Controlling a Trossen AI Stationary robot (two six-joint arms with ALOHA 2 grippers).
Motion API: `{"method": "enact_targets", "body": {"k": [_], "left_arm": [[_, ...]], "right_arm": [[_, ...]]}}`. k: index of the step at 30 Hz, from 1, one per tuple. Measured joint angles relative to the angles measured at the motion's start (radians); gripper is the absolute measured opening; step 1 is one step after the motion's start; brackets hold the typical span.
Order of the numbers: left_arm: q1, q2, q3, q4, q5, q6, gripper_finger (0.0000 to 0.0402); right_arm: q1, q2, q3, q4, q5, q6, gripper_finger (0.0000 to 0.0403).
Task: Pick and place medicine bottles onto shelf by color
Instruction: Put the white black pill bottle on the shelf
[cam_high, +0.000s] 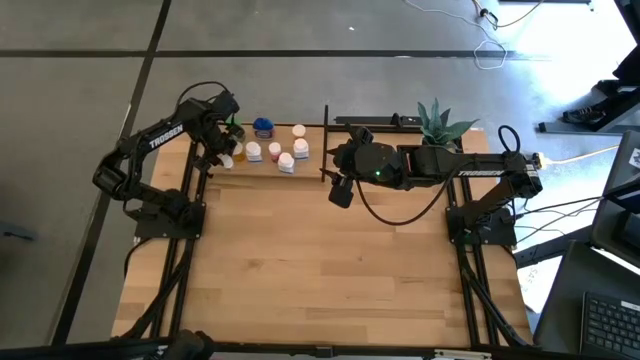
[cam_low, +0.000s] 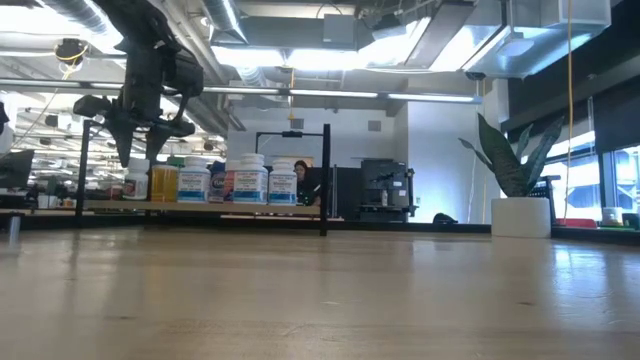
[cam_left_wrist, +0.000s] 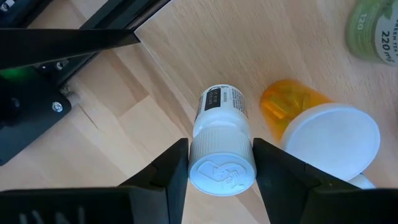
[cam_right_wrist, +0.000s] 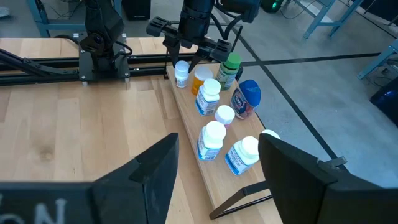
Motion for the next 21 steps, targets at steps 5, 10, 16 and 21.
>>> {"method": "enact_targets", "body": {"k": [5,10,16,21], "left_arm": [[0.0,0.0,0.0,-0.007,0.0,-0.006,0.0154],[0.0,0.0,0.0,-0.006,0.001,-0.03,0.0154],[0.0,0.0,0.0,-0.006,0.001,-0.042,0.0154],[0.0,0.0,0.0,-0.013,0.001,-0.057,0.0154]], "right_arm": [[0.0,0.0,0.0,0.0,0.0,0.0,0.0223],[0.0,0.0,0.0,0.0,0.0,0.0,0.0223],[0.0,0.0,0.0,0.0,0.0,0.0,0.0223],[0.0,0.0,0.0,0.0,0.0,0.0,0.0223]]}}
